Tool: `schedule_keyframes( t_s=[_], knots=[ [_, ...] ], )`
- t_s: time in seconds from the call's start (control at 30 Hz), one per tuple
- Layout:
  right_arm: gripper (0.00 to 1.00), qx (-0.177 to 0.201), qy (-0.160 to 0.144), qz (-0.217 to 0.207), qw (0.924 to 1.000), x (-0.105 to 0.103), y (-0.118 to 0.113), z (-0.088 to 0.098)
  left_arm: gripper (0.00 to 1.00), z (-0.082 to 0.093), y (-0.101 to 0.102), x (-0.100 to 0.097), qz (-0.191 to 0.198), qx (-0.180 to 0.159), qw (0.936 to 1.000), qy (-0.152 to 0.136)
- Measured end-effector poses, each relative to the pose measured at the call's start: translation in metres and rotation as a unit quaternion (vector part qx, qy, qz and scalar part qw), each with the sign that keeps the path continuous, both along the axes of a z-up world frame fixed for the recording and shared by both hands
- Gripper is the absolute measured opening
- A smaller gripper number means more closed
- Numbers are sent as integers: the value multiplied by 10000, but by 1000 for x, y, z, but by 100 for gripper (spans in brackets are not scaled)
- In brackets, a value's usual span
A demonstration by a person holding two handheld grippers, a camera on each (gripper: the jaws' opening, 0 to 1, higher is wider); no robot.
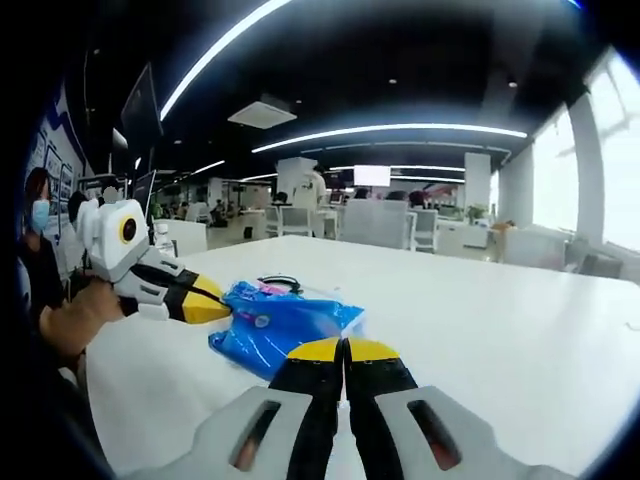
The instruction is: Arrange the tabletop items into an orderly group along one side of the table until the central work area is clear of visible clutter.
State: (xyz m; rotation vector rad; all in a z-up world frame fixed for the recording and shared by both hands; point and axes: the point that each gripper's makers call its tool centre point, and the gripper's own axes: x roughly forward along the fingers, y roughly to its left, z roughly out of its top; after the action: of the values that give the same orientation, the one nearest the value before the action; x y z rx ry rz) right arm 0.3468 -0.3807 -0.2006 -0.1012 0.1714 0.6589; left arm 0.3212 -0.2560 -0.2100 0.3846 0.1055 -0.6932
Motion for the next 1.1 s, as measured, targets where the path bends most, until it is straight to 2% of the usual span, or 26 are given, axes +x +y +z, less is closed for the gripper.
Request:
schedule_keyframes(
  t_s=[0.1,0.17,0.23,0.5,0.7,0.77,0.8,0.87,0.93,1.0,1.1],
  knots=[
    [0,-2,31,5,10000,0,0,-5,0,-5,0,-3,23,67,10000,-15],
    [0,-1,72,11,10000,-1,2,-11,0,-9,1,6,20,87,10000,15],
    [0,-23,109,4,9999,-2,2,-16,0,-14,1,6,8,117,9999,36],
    [0,-102,395,29,9992,-1,5,-45,0,-43,1,7,8,268,9993,269],
    [0,-176,611,106,9979,-1,9,-66,0,-61,6,14,27,318,9983,494],
    [0,-189,657,92,9976,1,10,-71,0,-69,6,14,15,343,9976,606],
    [0,-205,697,99,9973,1,11,-76,0,-74,4,11,-49,254,9968,762],
    [0,-329,745,51,9967,2,10,-84,0,-78,5,15,-33,248,9964,815],
    [0,-241,823,125,9962,1,12,-87,0,-82,7,14,15,310,9961,828],
    [0,-348,818,98,9960,0,11,-92,0,-84,6,10,-66,214,9949,983],
    [0,-351,865,114,9956,-1,11,-95,0,-84,7,10,-22,212,9948,998]
  ],
)
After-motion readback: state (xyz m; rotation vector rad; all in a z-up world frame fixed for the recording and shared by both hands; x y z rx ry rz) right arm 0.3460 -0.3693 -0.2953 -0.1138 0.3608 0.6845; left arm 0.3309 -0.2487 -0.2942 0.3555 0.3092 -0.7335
